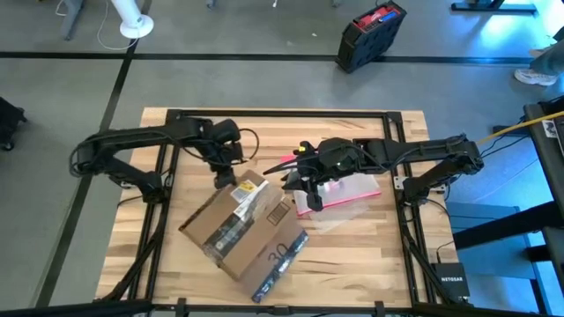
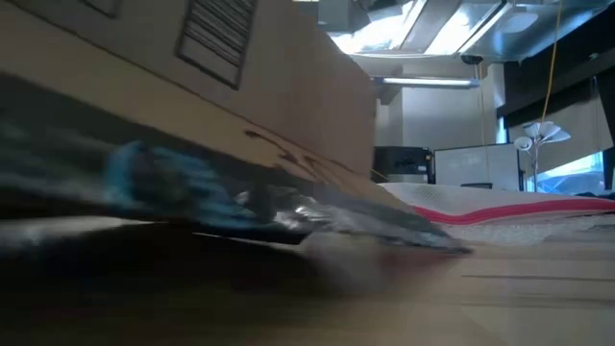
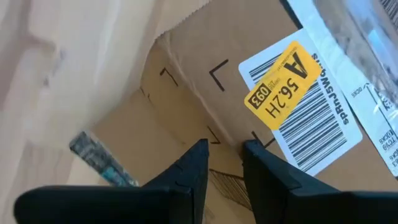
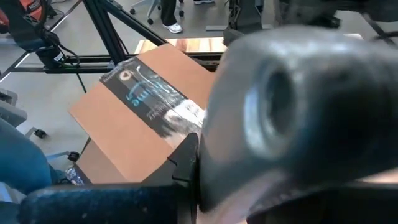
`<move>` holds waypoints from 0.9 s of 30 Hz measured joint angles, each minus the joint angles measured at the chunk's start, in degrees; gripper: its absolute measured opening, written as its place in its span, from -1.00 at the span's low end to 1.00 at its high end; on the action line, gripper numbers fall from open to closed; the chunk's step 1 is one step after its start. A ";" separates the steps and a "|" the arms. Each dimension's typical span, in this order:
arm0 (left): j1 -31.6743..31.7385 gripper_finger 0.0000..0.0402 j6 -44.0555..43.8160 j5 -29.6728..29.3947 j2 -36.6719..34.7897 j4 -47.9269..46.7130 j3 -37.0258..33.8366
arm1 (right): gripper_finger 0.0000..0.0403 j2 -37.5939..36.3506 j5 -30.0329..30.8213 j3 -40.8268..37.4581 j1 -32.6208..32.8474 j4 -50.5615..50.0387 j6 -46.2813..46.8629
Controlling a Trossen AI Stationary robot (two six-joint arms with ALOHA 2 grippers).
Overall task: Unpack boxes
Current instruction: Break down the cardboard box with the gray cutter until it is fully flat
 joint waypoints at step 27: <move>8.03 -0.56 19.81 -6.51 12.56 20.45 13.01 | -0.65 0.00 1.18 0.00 0.00 3.09 0.94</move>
